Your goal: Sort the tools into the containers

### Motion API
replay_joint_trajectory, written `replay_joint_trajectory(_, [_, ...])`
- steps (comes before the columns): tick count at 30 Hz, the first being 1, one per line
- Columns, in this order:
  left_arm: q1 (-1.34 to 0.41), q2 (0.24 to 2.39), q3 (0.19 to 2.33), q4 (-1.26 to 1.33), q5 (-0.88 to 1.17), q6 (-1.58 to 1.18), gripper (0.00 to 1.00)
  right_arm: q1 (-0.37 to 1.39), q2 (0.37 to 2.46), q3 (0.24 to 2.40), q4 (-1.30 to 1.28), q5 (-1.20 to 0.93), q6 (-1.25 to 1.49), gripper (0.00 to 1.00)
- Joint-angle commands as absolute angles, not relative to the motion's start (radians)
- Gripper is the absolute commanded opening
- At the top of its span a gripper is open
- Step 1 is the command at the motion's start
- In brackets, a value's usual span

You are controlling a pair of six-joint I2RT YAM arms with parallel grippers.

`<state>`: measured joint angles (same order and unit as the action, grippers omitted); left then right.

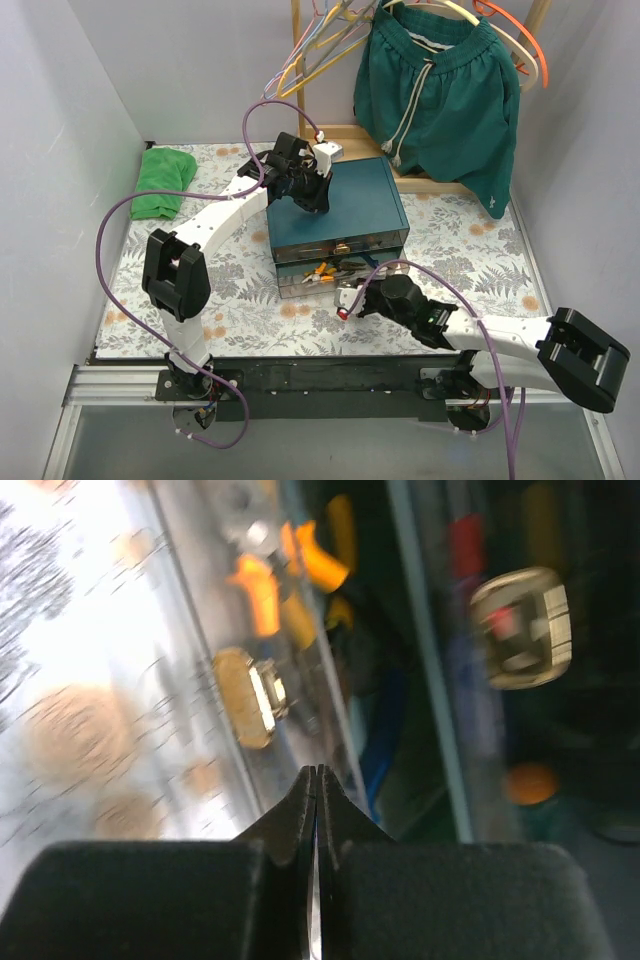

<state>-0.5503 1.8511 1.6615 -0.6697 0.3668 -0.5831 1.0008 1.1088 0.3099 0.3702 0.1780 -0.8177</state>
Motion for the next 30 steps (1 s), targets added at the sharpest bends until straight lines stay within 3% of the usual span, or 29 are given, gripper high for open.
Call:
replay_joint_trajectory(1, [-0.555, 1.922, 1.595, -0.854, 0.391, -0.561, 0.00, 0.994, 1.147, 0.318, 0.684, 0.227, -0.900, 0.01])
replay_joint_trajectory(8, [-0.555, 1.919, 1.601, -0.853, 0.390, -0.561, 0.00, 0.992, 1.204, 0.264, 0.854, 0.221, -1.014, 0.01])
replay_joint_trajectory(19, [-0.555, 1.884, 1.602, -0.848, 0.374, -0.560, 0.00, 0.943, 1.283, 0.345, 0.847, 0.147, -1.061, 0.01])
replay_joint_trajectory(24, [-0.555, 1.876, 1.588, -0.844, 0.370, -0.557, 0.00, 0.946, 1.111, 0.397, 0.634, 0.065, -0.964, 0.01])
replay_joint_trajectory(30, [-0.555, 1.884, 1.605, -0.836, 0.364, -0.557, 0.00, 0.945, 0.999, 0.471, 0.178, -0.210, -0.812, 0.01])
